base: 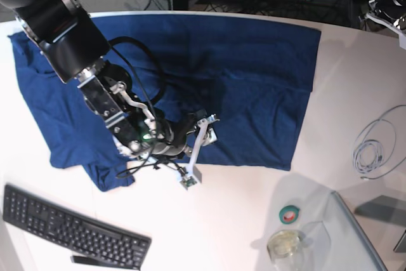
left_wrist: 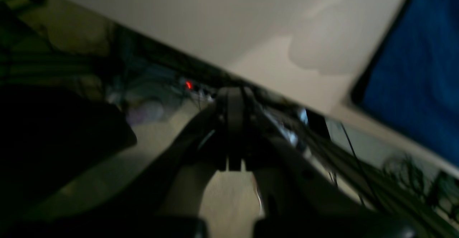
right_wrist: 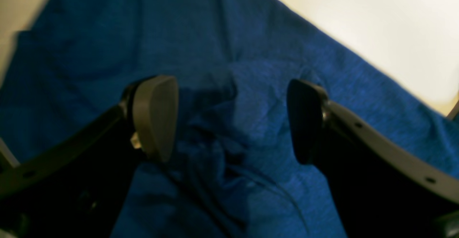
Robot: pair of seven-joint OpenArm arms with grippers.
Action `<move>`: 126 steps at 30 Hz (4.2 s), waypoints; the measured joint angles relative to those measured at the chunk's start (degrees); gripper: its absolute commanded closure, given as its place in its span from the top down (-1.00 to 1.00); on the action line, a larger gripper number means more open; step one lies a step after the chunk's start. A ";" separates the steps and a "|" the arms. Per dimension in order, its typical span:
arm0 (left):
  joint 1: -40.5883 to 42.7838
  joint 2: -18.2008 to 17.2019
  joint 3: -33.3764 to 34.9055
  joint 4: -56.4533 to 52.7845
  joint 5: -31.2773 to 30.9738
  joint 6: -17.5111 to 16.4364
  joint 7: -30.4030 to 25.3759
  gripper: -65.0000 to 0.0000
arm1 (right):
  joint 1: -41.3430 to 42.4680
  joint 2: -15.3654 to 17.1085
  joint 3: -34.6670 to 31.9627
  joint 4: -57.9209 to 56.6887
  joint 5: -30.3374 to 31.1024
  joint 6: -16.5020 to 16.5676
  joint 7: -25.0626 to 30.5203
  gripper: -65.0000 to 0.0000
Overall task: Layout the t-shirt on the table in an organized manner, then fold the t-shirt properly
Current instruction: 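Sweep the right gripper across the shirt middle to flatten wrinkles, then move both grippers onto the shirt edge near the table rim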
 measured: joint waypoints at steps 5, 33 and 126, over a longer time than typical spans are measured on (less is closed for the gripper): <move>0.48 1.03 0.11 0.74 1.05 -0.02 -2.27 -1.00 | 0.79 -0.85 -3.17 -4.87 -0.04 -1.01 5.40 0.35; 0.31 1.07 4.46 0.57 1.44 -0.02 -2.25 -1.00 | -6.08 -0.68 -3.50 8.39 -0.33 -5.18 4.87 -1.00; -12.74 4.26 45.40 8.48 1.77 5.88 0.42 -1.00 | -34.47 11.52 18.10 34.40 0.15 -5.55 2.49 0.24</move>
